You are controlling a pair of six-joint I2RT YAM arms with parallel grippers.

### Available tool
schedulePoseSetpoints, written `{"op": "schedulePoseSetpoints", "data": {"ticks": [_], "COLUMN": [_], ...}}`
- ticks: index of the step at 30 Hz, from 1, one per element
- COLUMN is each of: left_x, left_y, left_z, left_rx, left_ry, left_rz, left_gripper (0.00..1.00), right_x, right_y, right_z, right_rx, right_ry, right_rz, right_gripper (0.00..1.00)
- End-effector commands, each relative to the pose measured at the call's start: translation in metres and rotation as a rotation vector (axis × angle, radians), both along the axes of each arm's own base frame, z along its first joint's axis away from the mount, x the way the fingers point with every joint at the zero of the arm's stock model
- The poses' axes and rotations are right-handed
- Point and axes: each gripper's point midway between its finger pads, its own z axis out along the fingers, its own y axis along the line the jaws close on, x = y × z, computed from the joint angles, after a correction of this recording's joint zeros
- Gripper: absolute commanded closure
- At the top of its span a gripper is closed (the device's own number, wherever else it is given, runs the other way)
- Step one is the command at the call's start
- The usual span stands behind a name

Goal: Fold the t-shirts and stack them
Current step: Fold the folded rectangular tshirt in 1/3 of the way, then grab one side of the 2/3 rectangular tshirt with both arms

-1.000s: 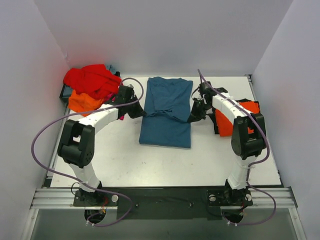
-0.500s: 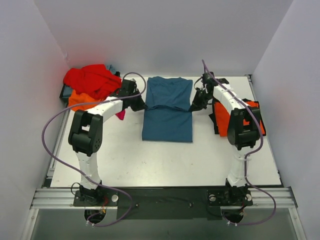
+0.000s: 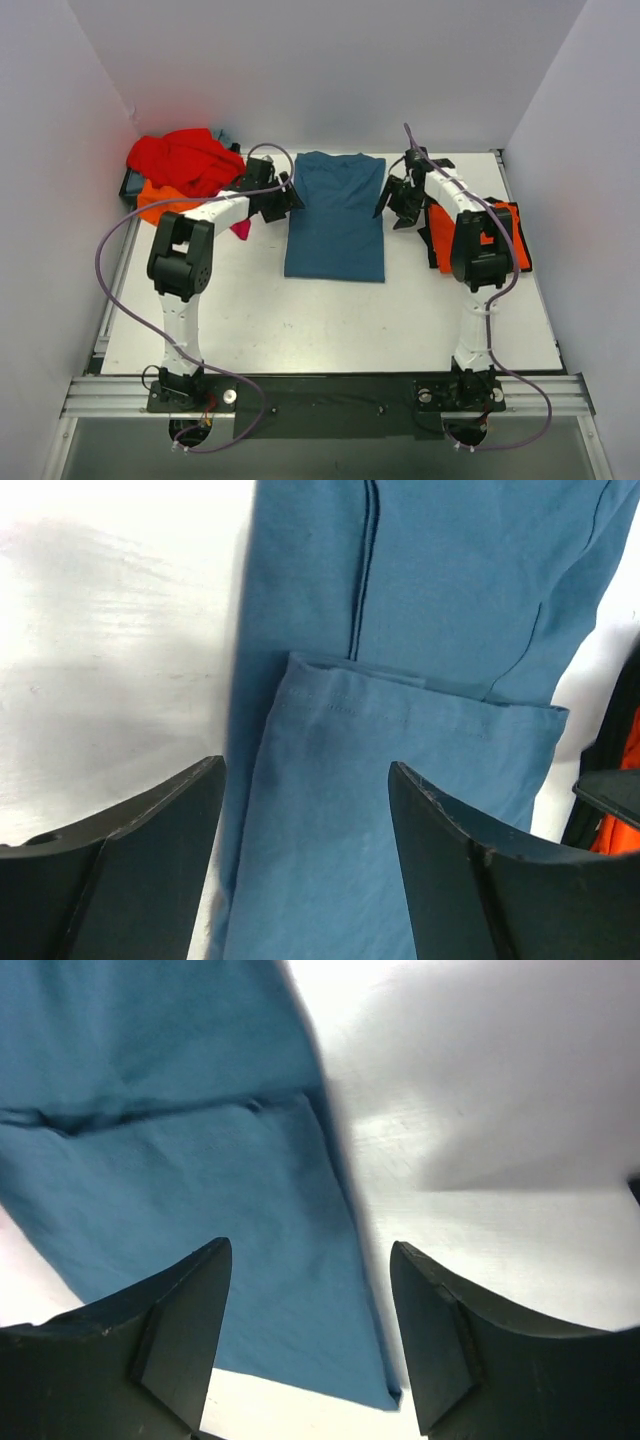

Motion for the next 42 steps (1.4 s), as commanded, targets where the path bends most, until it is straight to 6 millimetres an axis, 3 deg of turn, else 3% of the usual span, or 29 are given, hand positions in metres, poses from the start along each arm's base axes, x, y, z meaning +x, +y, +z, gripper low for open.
{"op": "schedulePoseSetpoints", "data": {"ticks": [1, 2, 3, 4, 5, 6, 7, 9, 10, 15, 21, 34, 40, 42], "left_x": [-0.013, -0.02, -0.037, -0.045, -0.065, -0.074, -0.092, -0.117, -0.127, -0.17, -0.183, -0.177, -0.173, -0.172], "left_y": [0.011, 0.012, 0.014, 0.014, 0.013, 0.013, 0.012, 0.012, 0.012, 0.021, 0.028, 0.028, 0.029, 0.027], "left_z": [0.036, 0.039, 0.041, 0.044, 0.039, 0.039, 0.035, 0.029, 0.024, 0.002, -0.014, -0.026, -0.028, -0.03], "left_rx": [0.005, 0.005, 0.01, 0.006, 0.007, 0.013, 0.025, 0.035, 0.041, 0.045, 0.07, 0.095, 0.093, 0.089], "left_ry": [-0.099, -0.104, -0.097, -0.095, -0.074, -0.063, -0.049, -0.019, -0.004, 0.064, 0.094, 0.127, 0.134, 0.14], "left_rz": [-0.005, -0.005, -0.007, -0.009, -0.022, -0.026, -0.04, -0.063, -0.075, -0.11, -0.113, -0.121, -0.119, -0.126], "left_gripper": [0.23, 0.23, 0.24, 0.25, 0.28, 0.3, 0.33, 0.39, 0.44, 0.53, 0.53, 0.54, 0.54, 0.55], "right_x": [-0.032, -0.056, -0.059, -0.081, -0.087, -0.107, -0.115, -0.145, -0.151, -0.181, -0.177, -0.167, -0.172, -0.173], "right_y": [-0.016, -0.015, -0.013, -0.013, -0.009, -0.008, -0.007, -0.004, 0.0, 0.006, 0.005, 0.003, 0.001, 0.002], "right_z": [0.037, 0.02, 0.032, 0.016, 0.024, 0.009, 0.012, -0.002, 0.002, -0.014, -0.026, -0.05, -0.053, -0.053], "right_rx": [-0.079, -0.089, -0.08, -0.087, -0.069, -0.076, -0.066, -0.049, -0.04, -0.046, -0.062, -0.09, -0.096, -0.093], "right_ry": [-0.076, -0.027, -0.074, -0.028, -0.054, -0.008, -0.021, 0.014, 0.002, 0.039, 0.055, 0.103, 0.107, 0.104], "right_rz": [-0.015, -0.001, 0.001, 0.015, 0.026, 0.041, 0.046, 0.069, 0.079, 0.125, 0.12, 0.111, 0.124, 0.135], "right_gripper": [0.41, 0.41, 0.44, 0.46, 0.5, 0.52, 0.57, 0.62, 0.64, 0.66, 0.71, 0.78, 0.91, 0.99]}}
